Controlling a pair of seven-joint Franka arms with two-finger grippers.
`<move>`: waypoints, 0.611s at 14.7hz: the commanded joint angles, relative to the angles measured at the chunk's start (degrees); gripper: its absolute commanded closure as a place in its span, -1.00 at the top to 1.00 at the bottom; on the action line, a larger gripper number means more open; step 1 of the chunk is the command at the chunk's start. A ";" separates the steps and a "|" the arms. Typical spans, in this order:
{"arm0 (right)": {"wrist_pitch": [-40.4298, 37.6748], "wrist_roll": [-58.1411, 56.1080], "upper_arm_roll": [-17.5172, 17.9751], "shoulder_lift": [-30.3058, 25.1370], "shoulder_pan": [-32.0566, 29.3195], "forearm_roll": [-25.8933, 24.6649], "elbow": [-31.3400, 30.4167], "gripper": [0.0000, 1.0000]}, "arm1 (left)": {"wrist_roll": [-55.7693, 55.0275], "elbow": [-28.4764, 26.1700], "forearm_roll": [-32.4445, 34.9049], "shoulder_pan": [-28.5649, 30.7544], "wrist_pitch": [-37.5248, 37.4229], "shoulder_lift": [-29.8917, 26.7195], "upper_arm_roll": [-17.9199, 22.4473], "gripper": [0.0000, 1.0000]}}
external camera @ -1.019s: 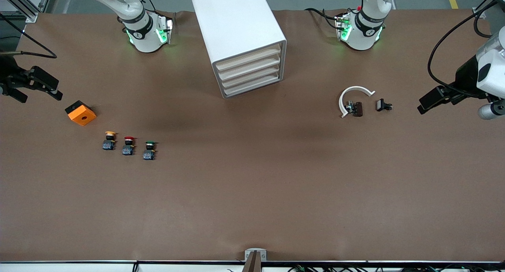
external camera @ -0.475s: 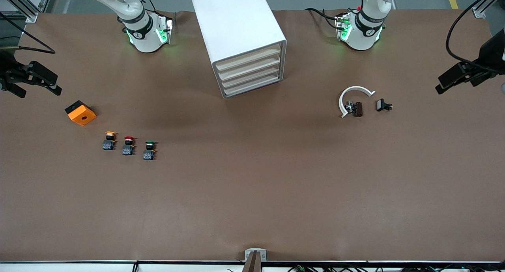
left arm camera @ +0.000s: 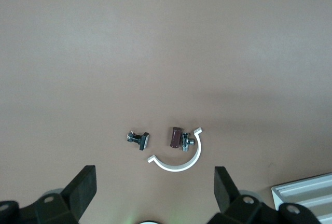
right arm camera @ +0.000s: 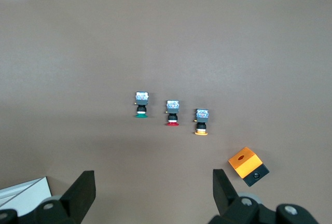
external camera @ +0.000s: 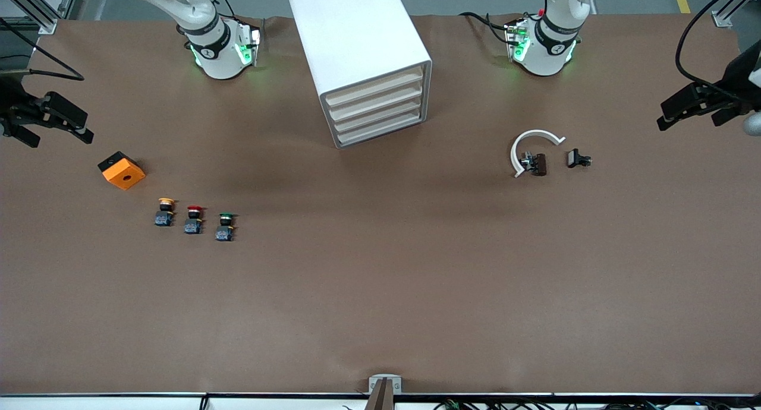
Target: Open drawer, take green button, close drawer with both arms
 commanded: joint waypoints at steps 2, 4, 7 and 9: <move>-0.85 0.86 0.00 0.08 0.41 -1.17 0.86 1.00 | 0.52 -3.99 0.30 0.71 0.33 -3.52 -2.32 1.00; -0.85 0.86 0.00 0.08 0.41 -1.17 0.86 1.00 | -0.01 -4.87 0.21 0.80 0.51 -4.23 -2.93 1.00; -0.77 0.86 0.00 0.16 0.41 -1.17 0.86 1.00 | -0.10 -6.98 0.21 0.80 1.47 -5.72 -3.11 1.00; -0.77 0.86 0.00 0.08 0.41 -1.17 0.95 1.00 | -0.19 -7.07 0.21 0.80 1.57 -5.99 -3.37 1.00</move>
